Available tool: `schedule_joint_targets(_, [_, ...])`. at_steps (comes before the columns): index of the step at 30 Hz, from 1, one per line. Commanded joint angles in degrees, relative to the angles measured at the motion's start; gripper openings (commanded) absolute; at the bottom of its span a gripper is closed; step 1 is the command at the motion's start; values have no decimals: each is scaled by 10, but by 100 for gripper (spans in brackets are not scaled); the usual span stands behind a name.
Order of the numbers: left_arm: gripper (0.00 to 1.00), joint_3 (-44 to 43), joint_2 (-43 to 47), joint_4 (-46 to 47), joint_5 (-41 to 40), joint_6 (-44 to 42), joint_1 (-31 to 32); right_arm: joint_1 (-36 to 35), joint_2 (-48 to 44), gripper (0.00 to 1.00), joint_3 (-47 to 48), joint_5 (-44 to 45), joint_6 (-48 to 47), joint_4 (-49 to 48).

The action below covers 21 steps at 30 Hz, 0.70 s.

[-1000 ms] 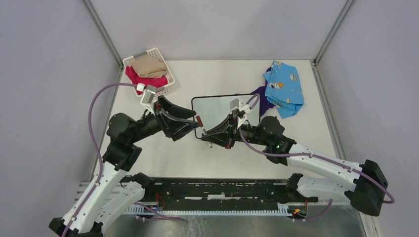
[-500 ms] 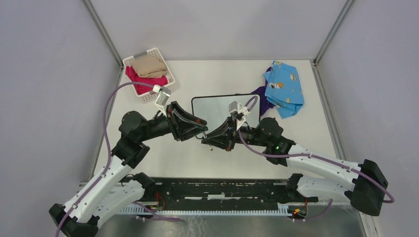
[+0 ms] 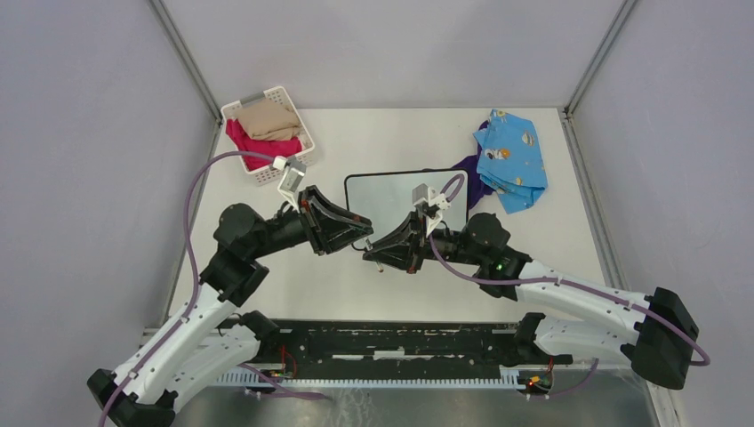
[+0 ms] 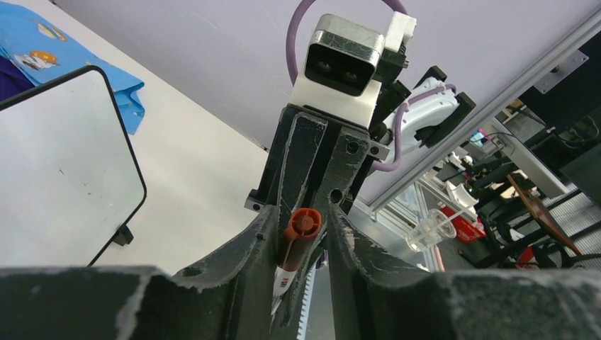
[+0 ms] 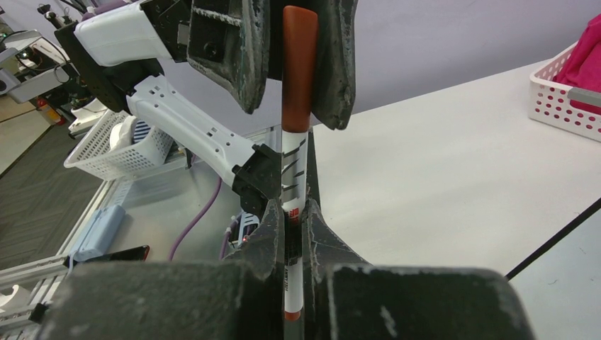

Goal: Write a sentence on the whiteboard
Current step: Open the whiteboard marker at the center of the board.

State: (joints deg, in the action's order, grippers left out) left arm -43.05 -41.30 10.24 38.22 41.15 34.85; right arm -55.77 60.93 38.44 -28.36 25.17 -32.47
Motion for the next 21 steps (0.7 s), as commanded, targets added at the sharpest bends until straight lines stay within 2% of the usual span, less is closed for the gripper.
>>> schedule_joint_targets(1, [41, -4, 22, 5, -9, -18, 3, 0, -16, 0, -8, 8, -9, -22])
schedule_joint_targets(11, [41, 1, 22, -5, 6, -21, 3, 0, -22, 0, -13, 11, -7, -24])
schedule_joint_targets(18, [29, 3, 15, -13, 12, -24, 3, 0, -23, 0, -15, 12, -2, -29])
schedule_joint_targets(21, [29, 5, 16, -14, 12, -24, 3, 0, -25, 0, -17, 14, -1, -29])
